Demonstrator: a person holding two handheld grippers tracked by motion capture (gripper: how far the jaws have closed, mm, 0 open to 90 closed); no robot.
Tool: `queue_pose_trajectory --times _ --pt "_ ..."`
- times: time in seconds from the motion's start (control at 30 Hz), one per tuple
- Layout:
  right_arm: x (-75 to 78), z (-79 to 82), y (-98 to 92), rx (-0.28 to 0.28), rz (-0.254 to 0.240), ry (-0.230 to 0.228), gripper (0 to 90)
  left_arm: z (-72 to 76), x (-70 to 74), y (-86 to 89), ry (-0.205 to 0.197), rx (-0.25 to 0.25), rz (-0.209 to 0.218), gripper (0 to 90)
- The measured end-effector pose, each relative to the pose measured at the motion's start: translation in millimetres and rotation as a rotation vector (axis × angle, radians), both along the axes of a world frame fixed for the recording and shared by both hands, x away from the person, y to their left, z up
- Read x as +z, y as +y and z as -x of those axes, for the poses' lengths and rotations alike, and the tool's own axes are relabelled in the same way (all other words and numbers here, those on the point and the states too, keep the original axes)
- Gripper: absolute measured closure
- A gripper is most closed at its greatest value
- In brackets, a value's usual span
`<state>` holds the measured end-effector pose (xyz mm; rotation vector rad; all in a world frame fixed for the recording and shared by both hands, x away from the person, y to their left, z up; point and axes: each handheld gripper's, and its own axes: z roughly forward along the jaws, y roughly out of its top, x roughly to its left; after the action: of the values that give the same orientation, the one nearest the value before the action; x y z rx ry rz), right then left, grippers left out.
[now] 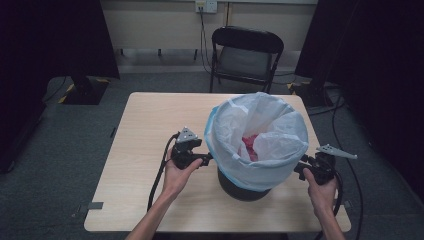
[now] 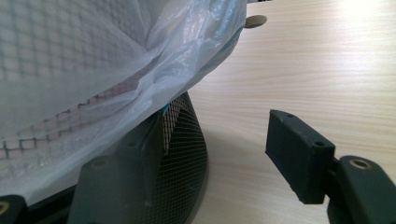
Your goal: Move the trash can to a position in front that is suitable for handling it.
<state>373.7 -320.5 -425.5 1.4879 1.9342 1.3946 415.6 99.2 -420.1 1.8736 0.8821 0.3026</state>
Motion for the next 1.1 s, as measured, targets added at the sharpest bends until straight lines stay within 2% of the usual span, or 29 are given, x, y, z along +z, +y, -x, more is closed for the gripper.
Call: queue_pose_trajectory --times 0.23,0.37,0.5,0.67,0.73,0.8,1.0,1.1 --pt "1.5 -4.8 14.6 0.054 0.009 0.009 37.4 5.6 1.0 19.7 0.027 -0.004 0.006 27.4" --pt "0.9 -9.0 24.1 0.087 -0.006 0.016 38.0 10.6 1.5 32.0 0.028 -0.004 0.008 27.1" --pt "1.8 -11.4 34.7 0.107 0.005 0.018 38.6 14.5 3.3 43.3 0.025 0.005 0.005 26.8" --pt "2.3 -9.8 44.9 0.142 0.004 0.021 38.7 21.0 1.8 57.2 0.053 0.000 0.034 26.9" --pt "2.5 -8.8 49.1 0.154 0.002 0.019 39.8 26.3 4.7 59.6 0.047 0.006 0.014 27.8" --pt "2.4 -7.2 53.3 0.162 0.003 0.011 41.7 33.5 7.6 62.9 0.025 0.006 -0.019 30.2" --pt "3.1 -1.9 66.4 0.205 0.004 0.016 42.1 45.6 2.7 80.3 0.042 -0.005 0.028 28.9" --pt "2.7 0.1 72.4 0.229 0.000 0.020 41.9 51.8 2.5 88.5 0.041 0.003 0.027 28.9"
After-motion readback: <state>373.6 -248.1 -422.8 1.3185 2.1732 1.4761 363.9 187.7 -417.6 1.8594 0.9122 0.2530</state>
